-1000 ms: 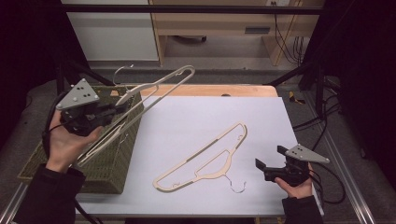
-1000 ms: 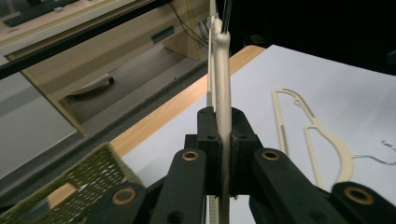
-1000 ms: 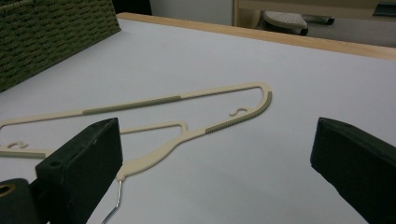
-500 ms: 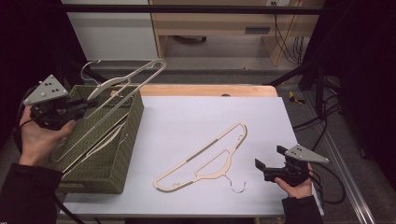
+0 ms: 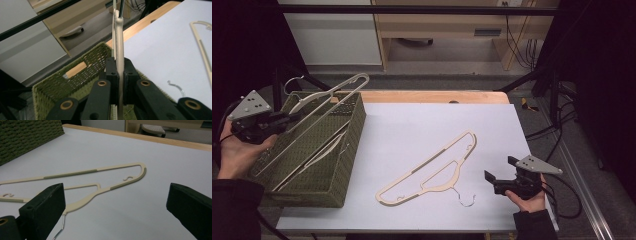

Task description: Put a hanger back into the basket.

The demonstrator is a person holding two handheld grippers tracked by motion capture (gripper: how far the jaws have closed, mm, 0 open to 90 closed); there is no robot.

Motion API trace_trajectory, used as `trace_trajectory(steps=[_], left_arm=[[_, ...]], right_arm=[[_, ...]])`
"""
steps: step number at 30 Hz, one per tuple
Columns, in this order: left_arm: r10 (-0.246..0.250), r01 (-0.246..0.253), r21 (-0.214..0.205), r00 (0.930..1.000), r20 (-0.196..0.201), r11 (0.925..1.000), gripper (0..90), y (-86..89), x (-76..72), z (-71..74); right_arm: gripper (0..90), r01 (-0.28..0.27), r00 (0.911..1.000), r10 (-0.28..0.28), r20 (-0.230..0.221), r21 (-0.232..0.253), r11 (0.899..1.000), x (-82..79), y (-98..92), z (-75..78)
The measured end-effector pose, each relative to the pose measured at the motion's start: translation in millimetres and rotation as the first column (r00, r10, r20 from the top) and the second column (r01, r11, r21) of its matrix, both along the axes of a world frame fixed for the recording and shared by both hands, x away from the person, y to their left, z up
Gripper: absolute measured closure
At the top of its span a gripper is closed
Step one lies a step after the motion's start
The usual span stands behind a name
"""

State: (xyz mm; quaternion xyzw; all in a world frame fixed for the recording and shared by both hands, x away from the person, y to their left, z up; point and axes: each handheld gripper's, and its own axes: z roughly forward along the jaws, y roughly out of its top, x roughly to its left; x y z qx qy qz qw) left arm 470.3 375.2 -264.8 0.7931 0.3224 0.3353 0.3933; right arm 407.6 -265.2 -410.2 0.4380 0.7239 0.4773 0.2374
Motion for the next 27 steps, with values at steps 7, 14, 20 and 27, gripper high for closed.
trace_trajectory(steps=[7, 14, 20, 27], left_arm=[[0.035, -0.035, 0.023, 0.9993, -0.014, 0.9991, 85.8, 17.4, 4.9, -17.8], [0.059, -0.057, 0.050, 0.9978, -0.032, 0.9971, 85.8, 31.2, 8.1, -35.5], [0.068, -0.064, 0.086, 0.9964, -0.049, 0.9942, 85.8, 34.3, 7.4, -49.9], [0.078, -0.066, 0.131, 0.9931, -0.088, 0.9892, 85.7, 27.6, 8.4, -72.9]], right_arm=[[2.8, 0.003, 1.0000, -0.003, -0.004, -0.004, 1.000, 0.0, 0.2, -0.2], [2.9, 0.005, 1.0000, -0.005, -0.003, -0.004, 1.000, 0.5, 1.0, -0.7], [2.9, 0.004, 1.0000, -0.004, -0.003, -0.006, 1.000, 0.7, 1.1, -1.1], [2.9, 0.006, 0.9999, -0.006, -0.011, -0.009, 1.000, 0.6, 2.2, -1.5]])
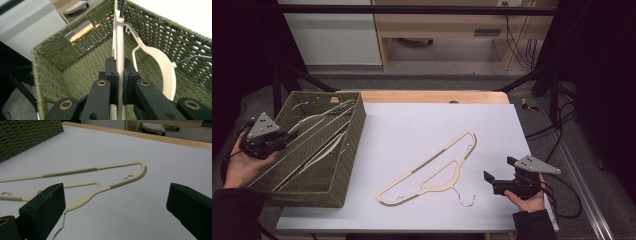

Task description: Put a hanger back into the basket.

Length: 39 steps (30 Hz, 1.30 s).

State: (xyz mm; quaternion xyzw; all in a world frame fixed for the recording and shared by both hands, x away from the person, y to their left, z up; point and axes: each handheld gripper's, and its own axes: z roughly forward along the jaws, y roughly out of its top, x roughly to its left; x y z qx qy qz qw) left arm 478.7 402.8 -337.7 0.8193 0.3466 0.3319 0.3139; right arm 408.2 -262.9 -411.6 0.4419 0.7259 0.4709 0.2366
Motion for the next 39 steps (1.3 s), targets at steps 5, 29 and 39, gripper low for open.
trace_trajectory(steps=[5, 29, 39], left_arm=[[0.009, -0.009, 0.004, 0.9997, -0.022, 1.0000, 85.8, -1.5, 2.3, -20.6], [-0.067, 0.080, 0.056, 0.9749, -0.212, 0.9952, 77.7, -23.4, -0.7, -55.2], [-0.083, 0.091, 0.025, 0.9677, -0.238, 0.9955, 65.6, -23.2, -3.6, -57.7]], right_arm=[[2.8, -0.001, 1.0000, 0.001, 0.001, -0.002, 1.000, 0.2, 0.1, -0.2], [2.9, -0.011, 0.9999, 0.011, 0.004, -0.009, 1.000, 0.5, 1.5, -1.2], [3.0, -0.011, 0.9999, 0.011, 0.004, -0.008, 1.000, 0.4, 1.5, -1.0]])
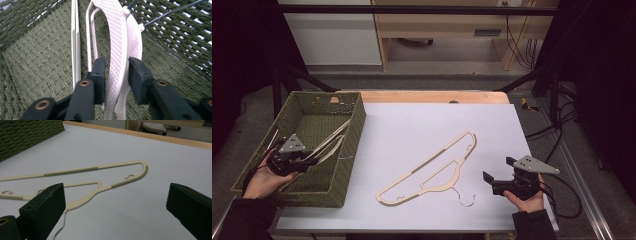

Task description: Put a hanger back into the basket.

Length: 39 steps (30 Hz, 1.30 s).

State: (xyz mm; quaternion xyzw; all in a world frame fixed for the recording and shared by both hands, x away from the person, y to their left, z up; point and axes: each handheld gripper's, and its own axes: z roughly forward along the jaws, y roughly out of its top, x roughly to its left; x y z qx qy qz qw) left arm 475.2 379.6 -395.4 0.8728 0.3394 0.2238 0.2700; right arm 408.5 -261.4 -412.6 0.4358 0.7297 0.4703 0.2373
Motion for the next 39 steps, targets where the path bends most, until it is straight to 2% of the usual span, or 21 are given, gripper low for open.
trace_trajectory(steps=[4, 7, 8, 9, 10, 12, 13, 14, 16, 17, 18, 22, 24, 25, 27, 29, 31, 33, 34, 35, 39], left_arm=[[0.012, -0.012, -0.022, 0.9997, 0.020, 0.9997, 55.2, 0.3, -1.4, 4.5], [0.029, -0.024, -0.063, 0.9970, 0.072, 0.9977, 47.2, 0.0, -3.4, 13.7], [0.023, -0.018, -0.058, 0.9962, 0.084, 0.9981, 46.7, 0.8, -4.0, 17.4], [0.033, -0.024, -0.091, 0.9935, 0.109, 0.9956, 46.7, -0.6, -5.4, 20.7], [0.029, -0.017, -0.090, 0.9914, 0.128, 0.9958, 46.5, -0.3, -7.2, 27.2], [0.047, -0.026, -0.128, 0.9854, 0.164, 0.9914, 46.3, -2.6, -10.3, 34.9], [0.066, -0.034, -0.167, 0.9797, 0.189, 0.9853, 45.7, -5.3, -12.3, 38.3], [0.081, -0.041, -0.187, 0.9740, 0.211, 0.9815, 42.0, -6.9, -14.3, 42.7], [0.105, -0.040, -0.252, 0.9619, 0.252, 0.9670, 39.5, -11.0, -19.0, 50.9], [0.115, -0.042, -0.270, 0.9582, 0.262, 0.9619, 37.1, -12.4, -20.9, 53.6], [0.131, -0.042, -0.306, 0.9519, 0.277, 0.9512, 35.4, -15.6, -23.7, 57.5], [0.149, -0.026, -0.377, 0.9421, 0.300, 0.9260, 24.8, -30.7, -32.7, 66.6], [0.147, -0.012, -0.391, 0.9370, 0.317, 0.9202, 20.5, -39.1, -37.3, 69.5], [0.149, -0.006, -0.409, 0.9358, 0.320, 0.9126, 18.7, -44.5, -39.9, 70.7], [0.141, 0.017, -0.440, 0.9359, 0.323, 0.8977, 14.3, -54.4, -44.5, 73.4], [0.138, 0.029, -0.459, 0.9348, 0.327, 0.8881, 10.0, -65.1, -48.6, 74.8], [0.131, 0.040, -0.480, 0.9391, 0.318, 0.8766, 7.8, -75.4, -52.0, 74.9], [0.128, 0.044, -0.494, 0.9422, 0.310, 0.8685, 5.1, -85.4, -54.5, 74.0], [0.125, 0.049, -0.507, 0.9447, 0.303, 0.8604, 5.1, -90.5, -55.4, 72.9], [0.116, 0.055, -0.514, 0.9483, 0.295, 0.8559, 4.5, -96.6, -56.2, 71.1], [0.079, 0.079, -0.517, 0.9579, 0.276, 0.8524, 3.4, -116.2, -57.4, 63.4]], right_arm=[[3.0, -0.002, 1.0000, 0.002, 0.000, -0.001, 1.000, 0.0, 0.4, -0.1], [3.0, -0.001, 1.0000, 0.001, 0.000, 0.000, 1.000, -0.1, 0.2, 0.1], [3.0, -0.001, 1.0000, 0.001, 0.001, 0.000, 1.000, -0.1, 0.2, 0.1], [3.0, -0.001, 1.0000, 0.001, 0.001, 0.000, 1.000, -0.1, 0.1, 0.2], [3.0, -0.001, 1.0000, 0.001, 0.001, 0.000, 1.000, -0.1, 0.1, 0.2], [3.0, 0.000, 1.0000, 0.000, 0.000, 0.002, 1.000, -0.3, 0.0, 0.3], [3.0, 0.000, 1.0000, 0.000, 0.001, 0.001, 1.000, -0.2, -0.2, 0.4], [3.0, 0.000, 1.0000, 0.000, 0.002, 0.003, 1.000, -0.3, -0.2, 0.5], [3.0, 0.002, 1.0000, -0.002, -0.001, 0.006, 1.000, -0.8, -0.2, 1.0], [3.0, 0.001, 1.0000, -0.001, 0.000, 0.004, 1.000, -0.9, -0.3, 1.2], [3.0, 0.001, 1.0000, -0.001, 0.001, 0.004, 1.000, -0.9, -0.3, 1.2], [3.1, 0.000, 1.0000, 0.000, 0.000, 0.007, 1.000, -1.1, 0.3, 1.2], [3.1, -0.003, 1.0000, 0.003, 0.003, 0.005, 1.000, -1.3, 0.7, 1.2], [3.1, -0.004, 1.0000, 0.004, 0.003, 0.007, 1.000, -1.5, 1.0, 1.3], [3.1, -0.008, 0.9999, 0.008, 0.005, 0.008, 1.000, -1.8, 1.5, 1.4], [3.2, -0.016, 0.9999, 0.016, 0.006, 0.006, 1.000, -2.0, 2.2, 1.7], [3.1, -0.019, 0.9998, 0.019, 0.008, 0.011, 1.000, -2.2, 2.8, 1.8], [2.9, -0.020, 0.9998, 0.019, 0.008, 0.016, 1.000, -2.6, 3.3, 2.1], [2.8, -0.021, 0.9998, 0.021, 0.007, 0.020, 1.000, -2.7, 3.5, 2.1], [2.6, -0.024, 0.9997, 0.024, 0.005, 0.026, 0.999, -2.7, 3.7, 2.0], [2.2, -0.028, 0.9996, 0.028, 0.006, 0.034, 0.999, -2.4, 4.3, 1.6]])
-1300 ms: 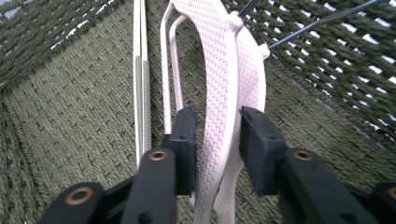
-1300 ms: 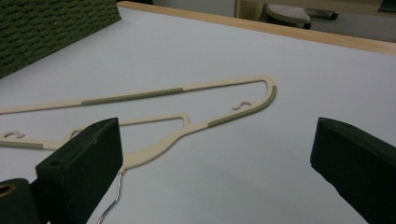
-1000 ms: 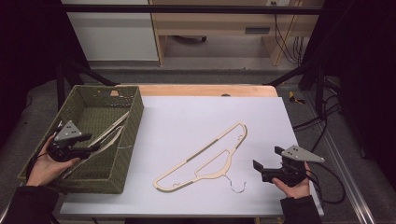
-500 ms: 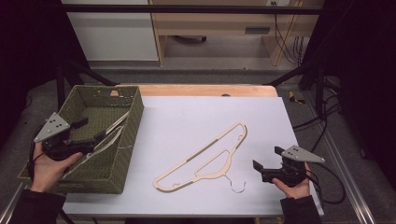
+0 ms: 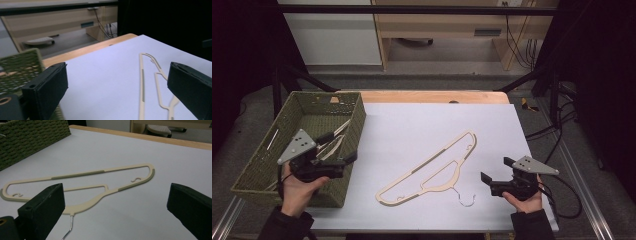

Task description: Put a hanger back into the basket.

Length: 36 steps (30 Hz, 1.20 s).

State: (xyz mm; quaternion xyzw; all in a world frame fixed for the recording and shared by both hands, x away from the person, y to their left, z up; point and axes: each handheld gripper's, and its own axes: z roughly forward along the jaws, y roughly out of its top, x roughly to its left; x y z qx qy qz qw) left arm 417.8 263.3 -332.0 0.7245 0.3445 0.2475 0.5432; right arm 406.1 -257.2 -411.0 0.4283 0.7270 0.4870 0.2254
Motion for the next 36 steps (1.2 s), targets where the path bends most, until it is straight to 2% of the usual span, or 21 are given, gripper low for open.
trace_trajectory(steps=[3, 6, 9, 16, 18, 25, 28, 32, 36], left_arm=[[-0.040, 0.040, 0.000, 0.9991, -0.016, 0.9992, 3.5, -17.1, -2.2, -7.8], [-0.082, 0.083, 0.018, 0.9964, -0.022, 0.9964, 3.9, -34.6, -4.4, -15.8], [-0.127, 0.128, 0.028, 0.9915, -0.029, 0.9914, 4.5, -52.4, -5.0, -25.3], [-0.189, 0.192, 0.065, 0.9809, -0.048, 0.9794, 4.8, -84.7, -5.5, -50.6], [-0.192, 0.195, 0.069, 0.9800, -0.052, 0.9783, 4.7, -91.2, -5.6, -58.1], [-0.206, 0.215, 0.083, 0.9728, -0.105, 0.9730, 6.0, -98.1, -3.8, -78.1], [-0.206, 0.219, 0.106, 0.9713, -0.120, 0.9701, 6.0, -99.4, -3.2, -84.7], [-0.198, 0.212, 0.105, 0.9713, -0.133, 0.9716, 6.4, -97.5, -2.5, -89.0], [-0.195, 0.213, 0.122, 0.9702, -0.144, 0.9695, 6.3, -97.4, -2.1, -93.2]], right_arm=[[2.2, -0.003, 1.0000, 0.003, -0.003, 0.007, 1.000, 0.2, 1.4, -0.7], [2.3, -0.010, 0.9999, 0.010, -0.007, 0.004, 1.000, 0.2, 3.8, -1.2], [2.7, -0.014, 0.9998, 0.014, -0.011, -0.003, 1.000, -0.5, 7.9, -1.4], [3.4, -0.035, 0.9993, 0.035, -0.011, -0.016, 0.999, -1.4, 16.1, -2.3], [3.5, -0.043, 0.9990, 0.042, -0.014, -0.020, 0.999, -1.7, 19.6, -2.8], [5.4, -0.056, 0.9975, 0.054, -0.046, -0.037, 0.998, 1.0, 32.0, -11.1], [6.4, -0.063, 0.9961, 0.060, -0.064, -0.040, 0.997, 2.0, 38.0, -15.1], [8.3, -0.074, 0.9941, 0.069, -0.084, -0.054, 0.996, 2.8, 47.4, -19.9], [13.7, -0.061, 0.9922, 0.051, -0.114, -0.091, 0.994, 3.5, 58.6, -25.6]])
